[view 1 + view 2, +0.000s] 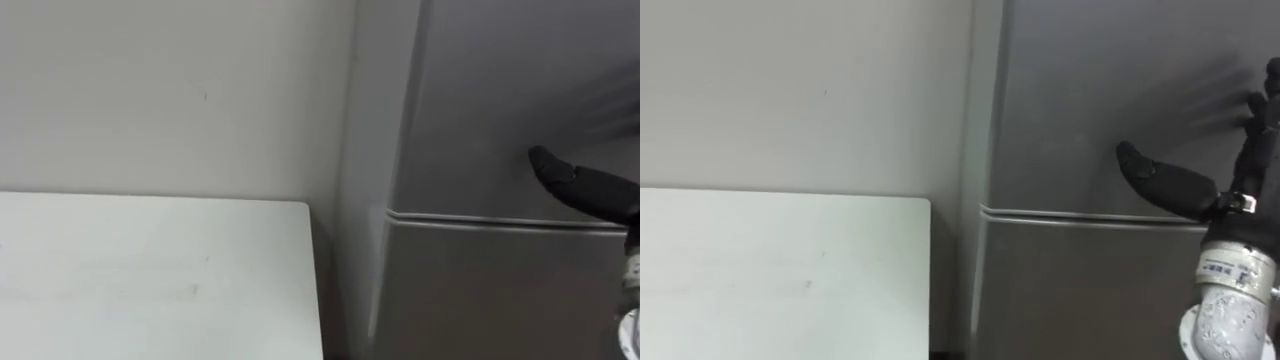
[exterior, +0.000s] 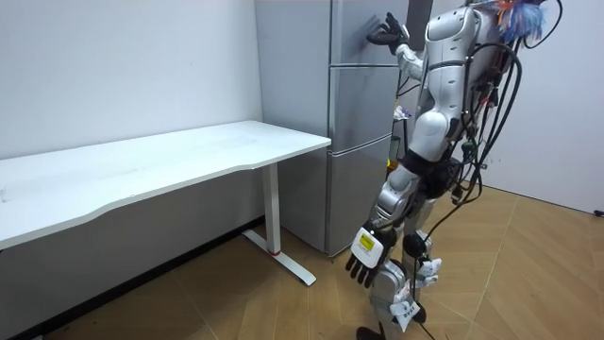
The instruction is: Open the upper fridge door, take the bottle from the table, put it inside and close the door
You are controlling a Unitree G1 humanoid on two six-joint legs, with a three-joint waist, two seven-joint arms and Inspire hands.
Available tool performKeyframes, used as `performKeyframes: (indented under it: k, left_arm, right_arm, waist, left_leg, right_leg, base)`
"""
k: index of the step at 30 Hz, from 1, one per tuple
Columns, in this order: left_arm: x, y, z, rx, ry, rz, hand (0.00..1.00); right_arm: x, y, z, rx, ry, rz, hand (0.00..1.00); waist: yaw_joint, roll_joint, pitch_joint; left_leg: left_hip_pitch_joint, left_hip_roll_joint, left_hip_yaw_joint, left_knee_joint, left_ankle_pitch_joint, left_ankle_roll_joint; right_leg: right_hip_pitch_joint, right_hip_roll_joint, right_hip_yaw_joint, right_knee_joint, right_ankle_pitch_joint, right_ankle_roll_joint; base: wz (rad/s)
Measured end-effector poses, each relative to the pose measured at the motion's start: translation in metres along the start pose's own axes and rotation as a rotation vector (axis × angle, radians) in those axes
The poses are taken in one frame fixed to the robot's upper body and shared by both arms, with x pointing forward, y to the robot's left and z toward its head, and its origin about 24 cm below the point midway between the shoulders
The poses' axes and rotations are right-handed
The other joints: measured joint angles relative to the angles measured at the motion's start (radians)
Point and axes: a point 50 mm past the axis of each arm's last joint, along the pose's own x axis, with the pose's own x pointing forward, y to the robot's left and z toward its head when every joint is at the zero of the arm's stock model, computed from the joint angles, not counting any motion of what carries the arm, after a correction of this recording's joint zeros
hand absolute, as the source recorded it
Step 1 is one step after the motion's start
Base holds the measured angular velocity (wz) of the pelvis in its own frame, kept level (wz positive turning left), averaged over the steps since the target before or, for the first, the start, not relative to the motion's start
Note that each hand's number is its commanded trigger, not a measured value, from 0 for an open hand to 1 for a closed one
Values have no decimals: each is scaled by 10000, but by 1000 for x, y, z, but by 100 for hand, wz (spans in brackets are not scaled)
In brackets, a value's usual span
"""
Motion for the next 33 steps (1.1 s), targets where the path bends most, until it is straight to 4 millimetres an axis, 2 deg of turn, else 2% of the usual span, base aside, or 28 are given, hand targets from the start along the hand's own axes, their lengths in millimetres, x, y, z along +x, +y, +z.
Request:
performKeyframes:
  k: [3, 5, 10, 12, 14, 19, 24, 28, 33]
  left_arm:
    - [-1, 0, -2, -240, -63, 47, 0]
    - [-1, 0, -4, -396, -170, 86, 0]
    - [-2, 4, -8, -735, -125, 246, 0]
    - [-3, 4, -10, -742, -162, 253, 0]
    - [-3, 4, -10, -774, -197, 266, 0]
    - [-3, 5, -9, -998, -384, 309, 0]
    - [-3, 6, -9, -1097, -430, 368, 0]
    - [-4, 6, -10, -1256, -402, 405, 0]
    - [-4, 6, -12, -1436, -382, 443, 0]
  right_arm:
    - [-2, -9, 0, -23, -111, -196, 0]
    - [-4, -22, -1, -15, -65, -450, 0]
    - [-15, -54, -15, -48, 1057, -1299, 0]
    - [-19, -64, -18, -246, 1279, -1595, 0]
    - [-18, -74, -19, -192, 1432, -2180, 0]
    - [-15, -87, -14, -92, 1257, -3180, 0]
    - [-20, -94, -15, -352, 1336, -3392, 0]
    - [-34, -107, -26, -221, 2134, -3647, 0]
    - [-53, -127, -37, -427, 2988, -4221, 0]
  waist:
    - [-2, 86, -23]
    - [-23, 113, -24]
    - [-26, -17, -60]
    - [-54, -5, -49]
    - [-253, -47, 68]
    - [-437, -15, 42]
    - [-606, -61, 69]
    - [-564, -37, 80]
    - [-581, 54, 78]
  left_leg:
    - [20, 5, -90, -39, 28, 39]
    - [110, 5, -128, -80, 32, 40]
    - [213, 3, -124, -313, 41, 8]
    - [208, -6, -117, -404, 47, 2]
    - [192, -5, -117, -416, 40, -7]
    - [197, 11, -28, -563, 20, -40]
    - [198, 13, 131, -590, 18, -41]
    - [348, 30, 350, -748, 13, -46]
    - [348, 29, 421, -765, -18, -48]
  right_leg:
    - [100, 2, -144, -101, 16, -21]
    - [156, 13, -168, -112, 3, -38]
    - [155, 43, -151, -93, -80, -73]
    - [146, 51, -128, -96, -101, -91]
    - [117, 57, -129, -107, -163, -83]
    - [6, 85, -71, -84, -266, -83]
    - [-5, 73, -42, -96, -288, -54]
    - [4, 77, -21, -106, -295, -44]
    - [7, 74, 12, -104, -302, -35]
  base:
    - [9]
    - [11]
    - [1]
    - [0]
    - [0]
    - [-4]
    - [-1]
    - [-2]
    - [-5]
